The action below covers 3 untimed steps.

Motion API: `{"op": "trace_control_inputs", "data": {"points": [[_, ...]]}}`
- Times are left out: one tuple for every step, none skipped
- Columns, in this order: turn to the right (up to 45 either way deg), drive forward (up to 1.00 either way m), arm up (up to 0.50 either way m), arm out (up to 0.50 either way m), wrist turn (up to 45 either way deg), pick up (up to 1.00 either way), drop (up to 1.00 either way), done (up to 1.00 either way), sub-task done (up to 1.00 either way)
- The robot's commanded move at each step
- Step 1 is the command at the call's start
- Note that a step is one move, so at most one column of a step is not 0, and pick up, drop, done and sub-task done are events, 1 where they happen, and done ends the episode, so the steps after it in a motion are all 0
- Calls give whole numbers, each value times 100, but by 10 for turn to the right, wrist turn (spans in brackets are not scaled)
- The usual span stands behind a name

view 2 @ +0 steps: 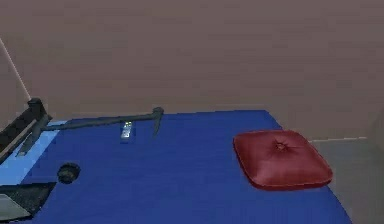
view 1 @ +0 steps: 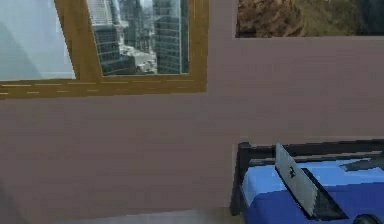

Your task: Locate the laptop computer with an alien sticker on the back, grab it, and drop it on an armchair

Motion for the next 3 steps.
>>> {"op": "trace_control_inputs", "data": {"points": [[450, 0, 0, 0, 0, 0, 0, 0, 0], [0, 15, 0, 0, 0, 0, 0, 0, 0], [-450, 0, 0, 0, 0, 0, 0, 0, 0]]}}
